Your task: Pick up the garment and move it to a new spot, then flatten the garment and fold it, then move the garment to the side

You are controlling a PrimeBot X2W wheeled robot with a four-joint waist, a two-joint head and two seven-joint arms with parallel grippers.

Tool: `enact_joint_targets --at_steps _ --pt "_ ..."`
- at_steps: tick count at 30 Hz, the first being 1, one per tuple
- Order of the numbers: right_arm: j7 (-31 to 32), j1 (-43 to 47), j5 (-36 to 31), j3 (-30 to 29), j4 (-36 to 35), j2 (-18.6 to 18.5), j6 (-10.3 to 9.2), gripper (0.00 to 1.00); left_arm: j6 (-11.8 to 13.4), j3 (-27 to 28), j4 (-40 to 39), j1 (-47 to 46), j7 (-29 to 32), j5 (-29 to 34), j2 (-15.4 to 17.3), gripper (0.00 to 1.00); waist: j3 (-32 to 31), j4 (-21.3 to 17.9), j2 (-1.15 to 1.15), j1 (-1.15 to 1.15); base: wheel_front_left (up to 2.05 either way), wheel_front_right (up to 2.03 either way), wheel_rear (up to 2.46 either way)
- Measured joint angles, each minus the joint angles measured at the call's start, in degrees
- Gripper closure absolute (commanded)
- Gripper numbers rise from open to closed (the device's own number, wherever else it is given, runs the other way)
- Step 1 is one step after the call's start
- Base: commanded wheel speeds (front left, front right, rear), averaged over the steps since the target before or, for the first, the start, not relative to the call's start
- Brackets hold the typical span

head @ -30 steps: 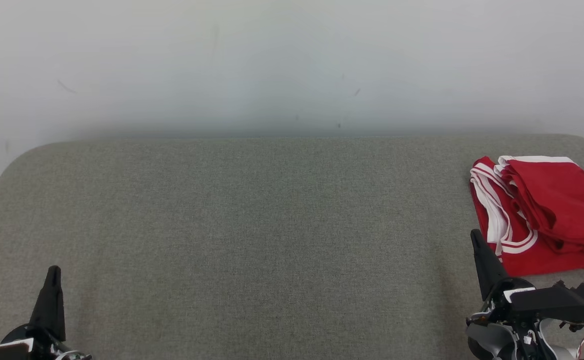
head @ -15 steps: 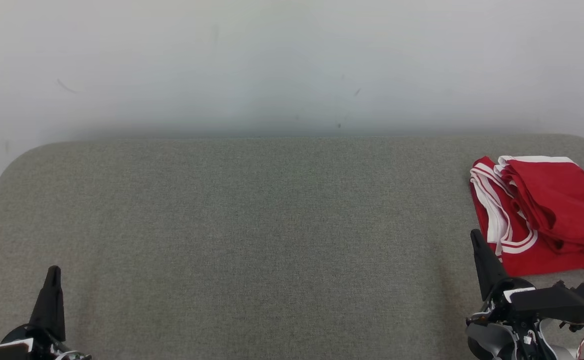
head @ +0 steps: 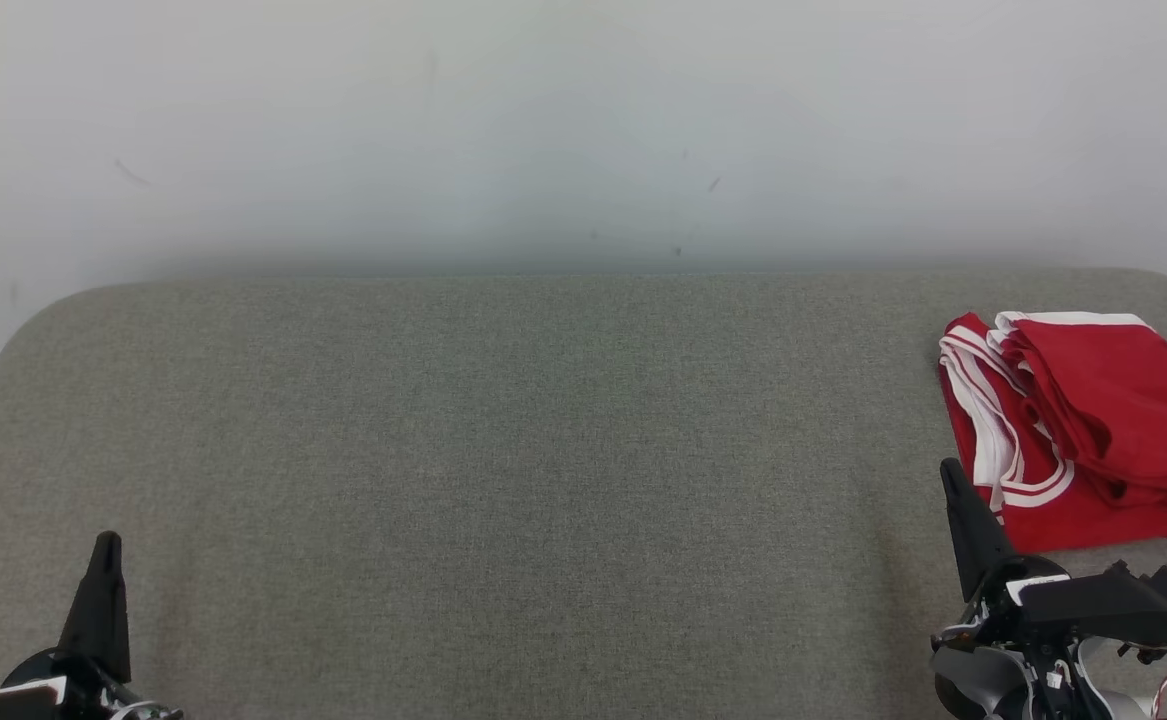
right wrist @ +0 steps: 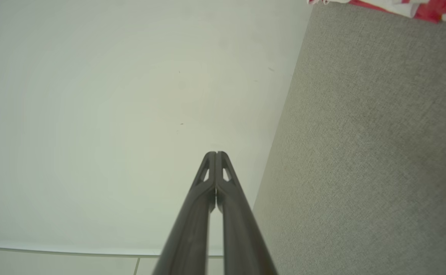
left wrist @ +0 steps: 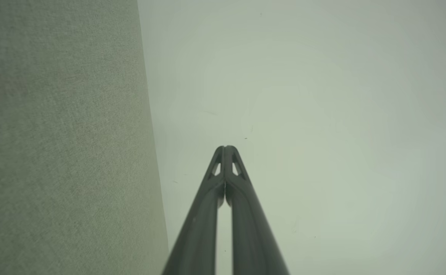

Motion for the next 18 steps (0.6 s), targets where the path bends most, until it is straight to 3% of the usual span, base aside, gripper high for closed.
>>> enact_joint_targets --at_steps 18 --pt "0.0 0.0 0.0 0.0 0.0 0.0 0.00 1.00 0.0 0.1 0.0 0.0 0.0 0.0 0.0 1.00 0.0 0.0 0.00 0.00 0.00 0.00 0.00"
